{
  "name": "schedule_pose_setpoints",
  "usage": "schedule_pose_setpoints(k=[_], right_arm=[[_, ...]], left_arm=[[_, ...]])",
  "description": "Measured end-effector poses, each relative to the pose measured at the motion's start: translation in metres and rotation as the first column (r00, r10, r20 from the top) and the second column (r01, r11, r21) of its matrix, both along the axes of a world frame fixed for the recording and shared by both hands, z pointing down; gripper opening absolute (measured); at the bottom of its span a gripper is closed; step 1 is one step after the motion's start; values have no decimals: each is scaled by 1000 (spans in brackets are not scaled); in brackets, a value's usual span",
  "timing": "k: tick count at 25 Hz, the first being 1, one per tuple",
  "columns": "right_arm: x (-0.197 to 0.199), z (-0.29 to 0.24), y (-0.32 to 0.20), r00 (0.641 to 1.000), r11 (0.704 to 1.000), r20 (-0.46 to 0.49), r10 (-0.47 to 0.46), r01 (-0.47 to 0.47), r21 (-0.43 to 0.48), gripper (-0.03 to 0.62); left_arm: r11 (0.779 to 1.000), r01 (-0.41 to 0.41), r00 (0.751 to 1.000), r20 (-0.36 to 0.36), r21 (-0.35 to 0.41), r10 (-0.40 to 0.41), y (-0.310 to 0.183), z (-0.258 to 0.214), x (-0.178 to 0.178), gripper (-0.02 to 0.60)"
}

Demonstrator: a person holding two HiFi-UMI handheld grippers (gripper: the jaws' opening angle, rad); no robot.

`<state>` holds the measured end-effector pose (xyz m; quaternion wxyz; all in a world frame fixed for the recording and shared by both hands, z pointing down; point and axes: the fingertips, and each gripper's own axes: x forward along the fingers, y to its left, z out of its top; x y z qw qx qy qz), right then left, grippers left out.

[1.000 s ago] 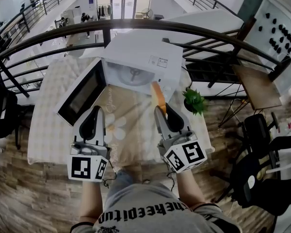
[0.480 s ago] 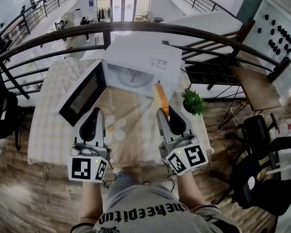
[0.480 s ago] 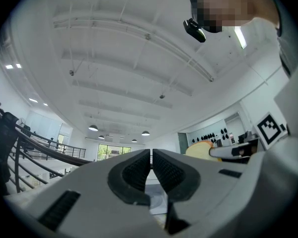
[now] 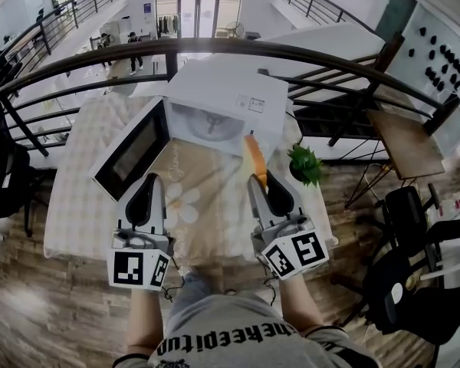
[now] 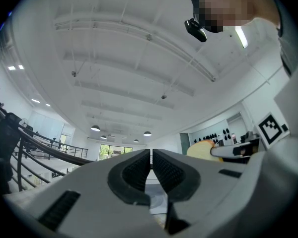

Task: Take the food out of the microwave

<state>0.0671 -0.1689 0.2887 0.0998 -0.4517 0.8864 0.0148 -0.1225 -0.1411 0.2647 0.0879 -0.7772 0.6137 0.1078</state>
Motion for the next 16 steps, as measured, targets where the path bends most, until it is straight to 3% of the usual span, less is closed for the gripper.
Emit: schedule_pose_setpoints(k=[16], right_arm=[[3, -2, -3, 1000, 1000, 10, -17, 17, 9, 101]], left_arm=[[1000, 20, 1000, -3, -1, -20, 0, 0, 3, 15]])
